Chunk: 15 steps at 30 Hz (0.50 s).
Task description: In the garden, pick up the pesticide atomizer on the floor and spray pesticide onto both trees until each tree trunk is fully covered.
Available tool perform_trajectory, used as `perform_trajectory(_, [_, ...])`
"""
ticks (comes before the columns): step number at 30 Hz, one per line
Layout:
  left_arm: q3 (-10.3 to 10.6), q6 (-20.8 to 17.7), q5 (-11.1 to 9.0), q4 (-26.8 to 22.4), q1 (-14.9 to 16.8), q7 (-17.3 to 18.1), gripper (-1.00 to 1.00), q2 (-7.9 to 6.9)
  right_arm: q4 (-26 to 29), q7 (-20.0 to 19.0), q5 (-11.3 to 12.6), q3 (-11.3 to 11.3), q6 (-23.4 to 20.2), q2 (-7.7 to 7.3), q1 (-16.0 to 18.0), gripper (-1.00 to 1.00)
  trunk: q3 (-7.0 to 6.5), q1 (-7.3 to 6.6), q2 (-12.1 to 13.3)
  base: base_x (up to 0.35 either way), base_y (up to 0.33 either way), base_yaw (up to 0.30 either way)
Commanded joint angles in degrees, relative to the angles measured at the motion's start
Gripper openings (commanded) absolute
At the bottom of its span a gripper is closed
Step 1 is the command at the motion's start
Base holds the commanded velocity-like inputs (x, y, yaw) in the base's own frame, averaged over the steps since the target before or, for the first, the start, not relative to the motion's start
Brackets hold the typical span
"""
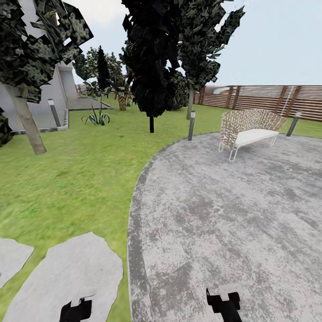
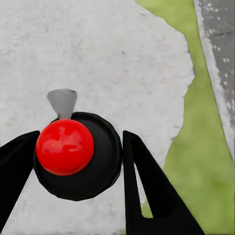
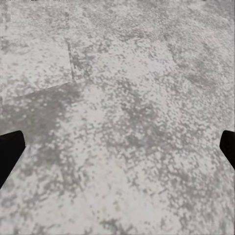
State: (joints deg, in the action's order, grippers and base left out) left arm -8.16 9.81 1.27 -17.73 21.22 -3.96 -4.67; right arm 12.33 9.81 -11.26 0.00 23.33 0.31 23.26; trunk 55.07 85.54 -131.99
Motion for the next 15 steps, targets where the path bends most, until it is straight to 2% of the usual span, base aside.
perform_trajectory(1, [-0.1, 0.21, 0.14, 0.07, 0.05, -0.14, -1.0, 0.01, -0.04, 0.49, -0.6, 0.0, 0.05, 0.02, 0.03, 1.0, 0.09, -0.01, -0.02, 0.0, 0.0, 0.269])
perform_trajectory(15, [-0.1, 0.19, 0.14, 0.07, 0.04, -0.46, -1.0, 0.3, -0.03, 0.47, -0.43, -0.14, -0.03, -0.06, 0.03, 1.0, 0.48, -0.01, -0.02, 0.0, 0.0, 0.273])
